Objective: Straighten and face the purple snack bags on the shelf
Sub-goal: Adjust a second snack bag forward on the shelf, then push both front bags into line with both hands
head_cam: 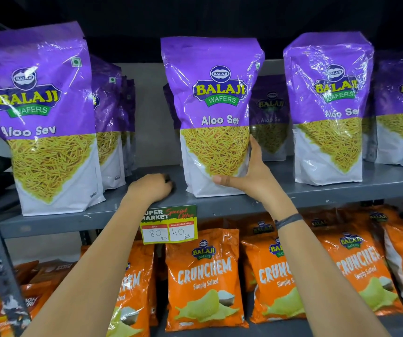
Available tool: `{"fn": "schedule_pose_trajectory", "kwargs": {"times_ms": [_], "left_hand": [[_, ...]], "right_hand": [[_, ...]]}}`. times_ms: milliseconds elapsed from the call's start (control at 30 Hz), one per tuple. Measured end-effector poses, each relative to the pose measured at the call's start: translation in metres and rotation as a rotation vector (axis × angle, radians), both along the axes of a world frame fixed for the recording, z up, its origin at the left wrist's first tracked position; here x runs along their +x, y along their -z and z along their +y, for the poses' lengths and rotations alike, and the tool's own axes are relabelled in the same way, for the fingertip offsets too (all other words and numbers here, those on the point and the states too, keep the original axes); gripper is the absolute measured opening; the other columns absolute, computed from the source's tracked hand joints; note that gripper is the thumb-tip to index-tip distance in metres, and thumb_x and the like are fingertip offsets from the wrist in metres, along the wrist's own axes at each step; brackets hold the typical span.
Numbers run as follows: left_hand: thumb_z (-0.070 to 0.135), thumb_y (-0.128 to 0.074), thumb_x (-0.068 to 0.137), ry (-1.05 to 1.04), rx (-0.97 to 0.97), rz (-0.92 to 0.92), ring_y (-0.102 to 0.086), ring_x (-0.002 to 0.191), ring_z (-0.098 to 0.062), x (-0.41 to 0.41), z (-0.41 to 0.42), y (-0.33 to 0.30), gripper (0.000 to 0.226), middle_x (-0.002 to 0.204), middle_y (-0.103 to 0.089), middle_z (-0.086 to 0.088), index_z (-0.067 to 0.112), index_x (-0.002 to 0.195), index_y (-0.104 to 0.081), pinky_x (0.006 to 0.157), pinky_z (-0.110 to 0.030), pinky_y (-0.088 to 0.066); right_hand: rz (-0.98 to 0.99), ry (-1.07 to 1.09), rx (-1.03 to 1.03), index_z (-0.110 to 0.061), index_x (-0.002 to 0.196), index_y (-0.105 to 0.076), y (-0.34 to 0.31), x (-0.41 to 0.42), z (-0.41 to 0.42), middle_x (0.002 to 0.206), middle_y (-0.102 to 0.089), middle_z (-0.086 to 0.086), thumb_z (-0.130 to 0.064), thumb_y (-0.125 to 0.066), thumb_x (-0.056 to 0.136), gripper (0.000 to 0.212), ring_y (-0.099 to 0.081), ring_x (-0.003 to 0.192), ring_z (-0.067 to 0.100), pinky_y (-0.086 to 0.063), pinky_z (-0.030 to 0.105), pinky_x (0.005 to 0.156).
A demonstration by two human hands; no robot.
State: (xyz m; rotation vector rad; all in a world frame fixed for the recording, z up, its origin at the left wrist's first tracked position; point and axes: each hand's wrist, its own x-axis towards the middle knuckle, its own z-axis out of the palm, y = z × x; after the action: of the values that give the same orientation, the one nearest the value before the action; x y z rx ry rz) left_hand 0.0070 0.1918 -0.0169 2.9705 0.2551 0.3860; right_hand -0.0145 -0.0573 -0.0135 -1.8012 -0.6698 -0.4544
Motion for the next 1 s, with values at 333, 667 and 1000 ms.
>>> {"fn": "schedule_pose_trajectory", "kwargs": {"times_ms": [333, 667, 1000], "left_hand": [[0.039, -0.035, 0.094, -0.007, 0.005, -0.007, -0.053, 0.122, -0.032, -0.001, -0.002, -0.001, 0.047, 0.138, -0.056, -0.013, 0.019, 0.132, -0.053, 0.102, -0.047, -0.046], [0.034, -0.044, 0.092, 0.023, -0.058, -0.152, -0.054, 0.122, -0.035, -0.015, -0.005, -0.005, 0.043, 0.135, -0.059, -0.016, 0.019, 0.131, -0.055, 0.1, -0.047, -0.047], [0.048, -0.064, 0.08, 0.206, -0.801, -0.898, -0.034, 0.142, -0.02, -0.064, -0.108, -0.006, 0.092, 0.155, -0.035, -0.011, 0.015, 0.152, -0.016, 0.112, -0.03, -0.029]], "right_hand": [[0.0, -0.005, -0.002, -0.023, 0.149, 0.0, 0.002, 0.002, 0.002, 0.132, -0.037, -0.014, -0.027, -0.08, 0.068, 0.114, -0.032, 0.112, 0.0, -0.027, 0.005, 0.078], [-0.055, 0.052, 0.034, -0.023, 0.15, -0.01, 0.006, 0.006, -0.004, 0.141, -0.036, -0.012, -0.04, -0.079, 0.065, 0.111, -0.035, 0.13, 0.007, -0.03, 0.028, 0.107], [-0.536, 0.779, 0.258, -0.009, 0.13, -0.049, 0.019, 0.02, -0.093, 0.131, -0.051, 0.017, -0.036, -0.064, 0.08, 0.059, -0.044, 0.122, 0.031, -0.037, 0.04, 0.101]]}}
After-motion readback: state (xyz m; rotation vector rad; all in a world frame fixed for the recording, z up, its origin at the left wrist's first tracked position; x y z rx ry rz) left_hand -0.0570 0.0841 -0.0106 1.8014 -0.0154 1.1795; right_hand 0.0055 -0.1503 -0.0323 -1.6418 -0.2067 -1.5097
